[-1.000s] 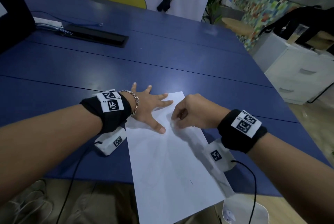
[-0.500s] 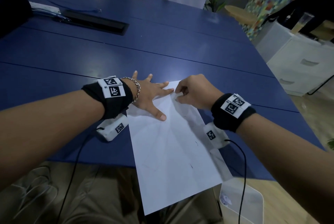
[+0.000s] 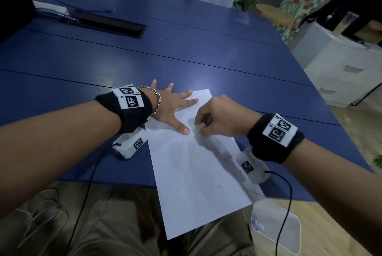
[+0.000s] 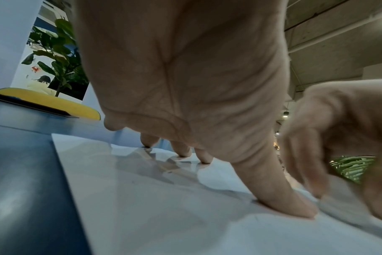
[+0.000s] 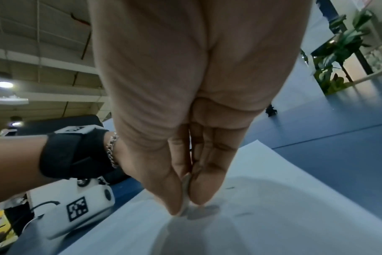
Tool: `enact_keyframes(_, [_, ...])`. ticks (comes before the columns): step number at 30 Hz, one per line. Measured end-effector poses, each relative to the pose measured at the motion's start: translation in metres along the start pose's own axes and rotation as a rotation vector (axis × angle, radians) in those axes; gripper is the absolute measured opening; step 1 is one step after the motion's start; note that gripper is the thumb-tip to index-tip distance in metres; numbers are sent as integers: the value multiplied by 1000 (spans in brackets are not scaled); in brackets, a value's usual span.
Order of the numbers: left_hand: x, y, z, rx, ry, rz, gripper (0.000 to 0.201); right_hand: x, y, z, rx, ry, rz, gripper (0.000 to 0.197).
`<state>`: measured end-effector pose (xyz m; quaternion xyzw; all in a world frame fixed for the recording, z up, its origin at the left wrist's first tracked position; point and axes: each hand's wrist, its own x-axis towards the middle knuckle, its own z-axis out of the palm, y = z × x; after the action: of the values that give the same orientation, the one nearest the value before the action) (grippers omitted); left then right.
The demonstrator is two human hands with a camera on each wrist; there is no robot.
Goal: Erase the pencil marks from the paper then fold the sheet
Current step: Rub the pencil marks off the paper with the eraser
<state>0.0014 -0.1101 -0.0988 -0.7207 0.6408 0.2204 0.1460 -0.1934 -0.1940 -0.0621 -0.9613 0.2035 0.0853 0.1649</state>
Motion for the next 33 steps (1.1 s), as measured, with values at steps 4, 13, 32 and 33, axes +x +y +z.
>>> enact_keyframes(4, [-2, 2, 0, 37, 8, -4, 115, -35, 2, 4, 25, 27, 8, 16])
enact_keyframes(13, [-35, 5, 16, 42, 89, 67, 122, -66, 18, 24, -18, 130, 89, 4])
enact_keyframes(32, [-30, 10, 12, 48, -70, -34, 144, 0, 11, 2, 19, 109, 7, 20])
enact_keyframes(33, [-31, 10, 12, 50, -72, -35, 144, 2, 12, 2, 12, 156, 23, 21])
